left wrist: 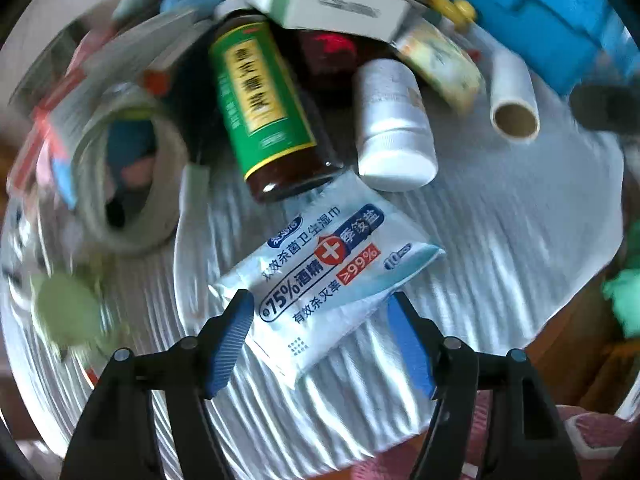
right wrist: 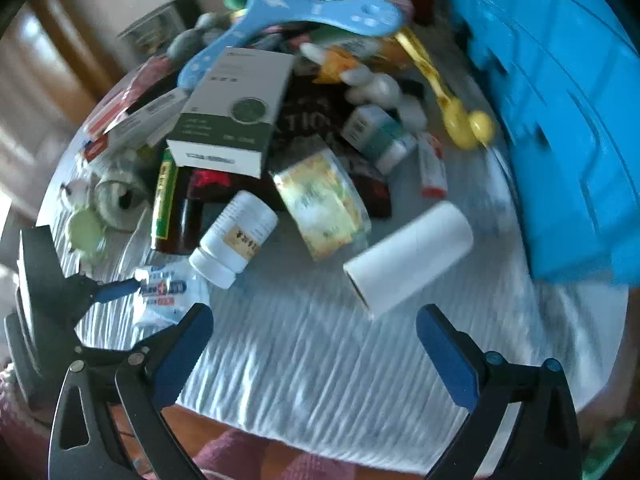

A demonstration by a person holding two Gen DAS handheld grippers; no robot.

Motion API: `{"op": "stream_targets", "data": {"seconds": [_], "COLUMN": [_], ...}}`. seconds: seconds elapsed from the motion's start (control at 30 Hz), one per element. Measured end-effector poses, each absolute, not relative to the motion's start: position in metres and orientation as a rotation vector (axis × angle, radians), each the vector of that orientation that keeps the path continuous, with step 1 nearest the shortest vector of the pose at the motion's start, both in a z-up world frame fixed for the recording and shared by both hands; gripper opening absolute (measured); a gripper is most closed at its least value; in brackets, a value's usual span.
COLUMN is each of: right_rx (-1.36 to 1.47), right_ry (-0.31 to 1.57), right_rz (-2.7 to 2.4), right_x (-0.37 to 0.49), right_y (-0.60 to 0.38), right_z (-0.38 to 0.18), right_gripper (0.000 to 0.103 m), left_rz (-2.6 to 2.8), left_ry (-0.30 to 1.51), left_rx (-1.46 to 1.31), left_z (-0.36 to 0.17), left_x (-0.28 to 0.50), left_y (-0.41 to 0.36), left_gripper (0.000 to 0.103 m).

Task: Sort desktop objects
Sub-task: 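Grasp the white alcohol wipes pack with the left tool while the right tool grasps a white pill bottle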

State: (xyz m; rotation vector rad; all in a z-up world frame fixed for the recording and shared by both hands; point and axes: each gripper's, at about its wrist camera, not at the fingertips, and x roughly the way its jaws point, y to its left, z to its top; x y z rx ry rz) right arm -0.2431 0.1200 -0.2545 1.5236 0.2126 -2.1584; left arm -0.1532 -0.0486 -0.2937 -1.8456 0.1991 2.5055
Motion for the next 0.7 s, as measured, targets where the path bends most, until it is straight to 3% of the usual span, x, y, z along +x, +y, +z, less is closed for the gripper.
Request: {"op": "stream_targets", "data": {"seconds": [0.07,0.13,0.17,0.2,0.3,0.43,0.6,0.67,0.7], "right_rx": [1.547,1.571,1.579,1.588,1.604,1.592,1.587,1.608,1.620], "right_ry": [0.184,0.161,0.139,0.113,0.050,0.056,0.017,0.024,0.024], "right_rz": [-2.199,-2.247,-2.264,-2.277,-2.298,-2.332,-2.320,-2.311,-2.298], "right_x": [-0.236,-0.229,-0.225,-0.222,-0.218,-0.220,-0.226,-0.230,-0.232], "right_y": [0.119,0.117,0.116,0.114,0.104,0.080,0.061,0.056,0.054], "right_z": [-0.256,-0.258,-0.259,-0.259,-0.262,-0.267,-0.279,-0.286,-0.290], "right_gripper": [0.103,0.103,0.103,0.103,0.103,0.103,0.102,0.085,0.081], "left_rz": [2.508,2.509,2.531,2.551,2.603,2.631,2.606,2.605,2.604], "left_ry": [0.224,0.100,0.037,-0.007,-0.176,-0.262,-0.227,-0.231,-0.229], "left_rx": [-1.801,-1.779,-1.761,-1.750,-1.692,-1.666,-1.682,-1.678,-1.679], "left_z": [-0.299,-0.302,-0.301,-0.300,-0.287,-0.282,-0.291,-0.291,-0.292], "left_x": [-0.158,-0.164,-0.165,-0.164,-0.154,-0.142,-0.147,-0.150,-0.151], "left_y": [-0.052,-0.064,-0.071,-0.076,-0.094,-0.108,-0.098,-0.098,-0.096], "left_gripper": [0.087,0.087,0.085,0.073,0.058,0.054,0.054,0.054,0.054]}}
